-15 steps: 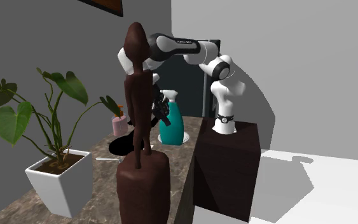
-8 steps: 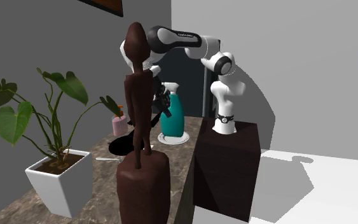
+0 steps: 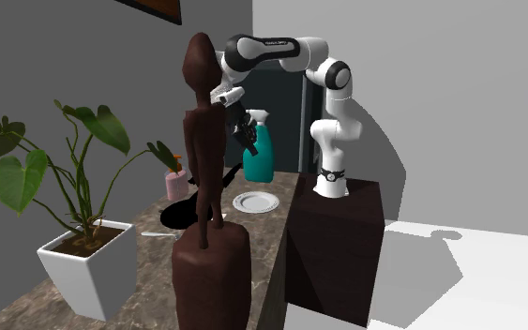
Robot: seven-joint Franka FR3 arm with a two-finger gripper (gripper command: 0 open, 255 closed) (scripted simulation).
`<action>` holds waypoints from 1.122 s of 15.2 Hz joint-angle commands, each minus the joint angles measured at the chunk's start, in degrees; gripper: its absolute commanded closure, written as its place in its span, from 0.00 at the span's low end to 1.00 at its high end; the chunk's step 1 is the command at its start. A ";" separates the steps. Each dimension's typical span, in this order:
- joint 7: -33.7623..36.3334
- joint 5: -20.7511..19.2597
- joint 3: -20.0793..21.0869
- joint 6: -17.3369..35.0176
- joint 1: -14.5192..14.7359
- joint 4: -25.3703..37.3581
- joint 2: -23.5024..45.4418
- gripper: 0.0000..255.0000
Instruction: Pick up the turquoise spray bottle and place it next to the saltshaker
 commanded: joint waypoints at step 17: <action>-3.97 -25.07 -6.56 -0.92 0.11 -23.94 -32.97 1.00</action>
